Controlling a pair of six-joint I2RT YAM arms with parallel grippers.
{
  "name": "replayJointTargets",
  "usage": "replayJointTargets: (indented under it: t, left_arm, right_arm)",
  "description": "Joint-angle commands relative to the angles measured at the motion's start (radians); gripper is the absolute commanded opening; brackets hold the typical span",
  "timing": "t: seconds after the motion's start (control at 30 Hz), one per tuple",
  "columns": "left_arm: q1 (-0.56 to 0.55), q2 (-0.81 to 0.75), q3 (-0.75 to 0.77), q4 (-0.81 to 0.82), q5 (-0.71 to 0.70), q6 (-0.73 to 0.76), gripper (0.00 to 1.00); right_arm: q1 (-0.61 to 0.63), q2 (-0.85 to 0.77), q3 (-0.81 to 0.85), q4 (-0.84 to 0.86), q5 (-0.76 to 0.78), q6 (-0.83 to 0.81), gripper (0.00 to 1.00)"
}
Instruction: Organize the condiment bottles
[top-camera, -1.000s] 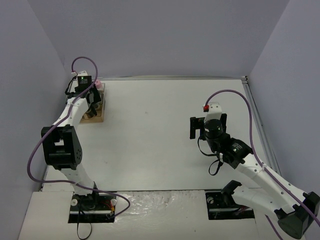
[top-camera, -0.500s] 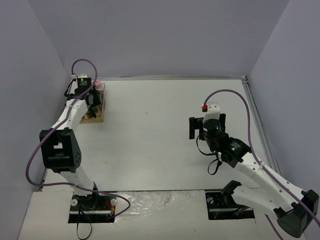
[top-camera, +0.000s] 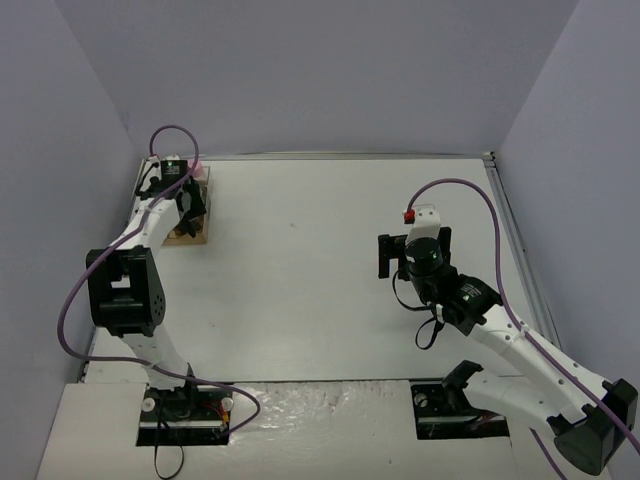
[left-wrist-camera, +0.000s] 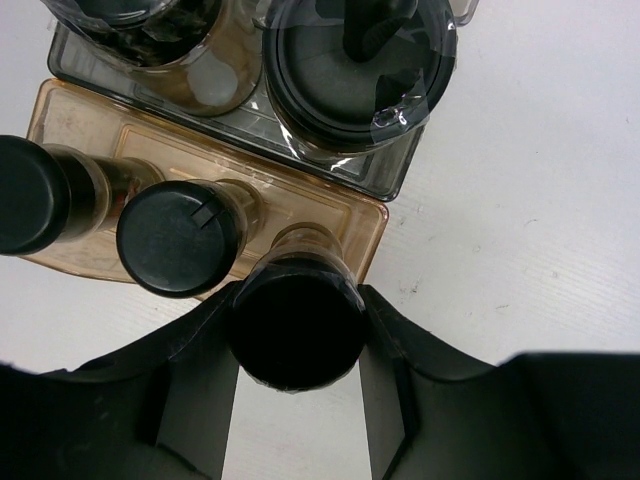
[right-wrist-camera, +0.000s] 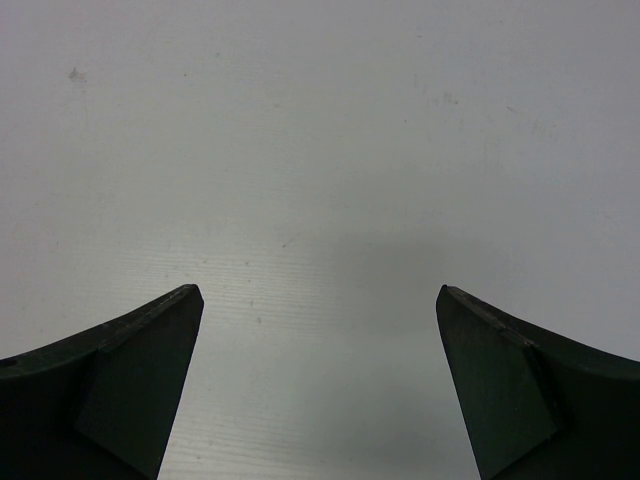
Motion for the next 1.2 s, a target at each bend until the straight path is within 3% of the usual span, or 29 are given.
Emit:
replayJointTargets:
  t: [0.0, 0.53, 0.77, 0.97, 1.17]
  left_arm:
    - [0.0, 0.0, 0.043, 0.052, -0.011, -0.01, 0.24]
    - [-0.001, -0.001, 0.029, 0.04, 0.001, -0.013, 0.62]
    - [-0.013, -0.057, 0.018, 0.002, 0.017, -0.018, 0.66]
    - [-0.016, -0.16, -0.002, -0.054, 0.039, -0.018, 0.7]
    - [-0.016, -0.366, -0.057, -0.091, 0.074, 0.032, 0.84]
  right_arm:
    - [-0.004, 0.009, 0.002, 0.058, 0.032, 0.007, 1.0]
    - [-0.004, -0.004, 0.002, 0.058, 0.031, 0.007, 1.0]
    - [-0.006, -0.034, 0.018, 0.057, 0.024, -0.001, 1.0]
    - [-0.004, -0.069, 0.059, 0.045, -0.014, 0.004, 1.0]
    - [-0.004, -0.121, 0.158, -0.005, -0.026, 0.013, 1.0]
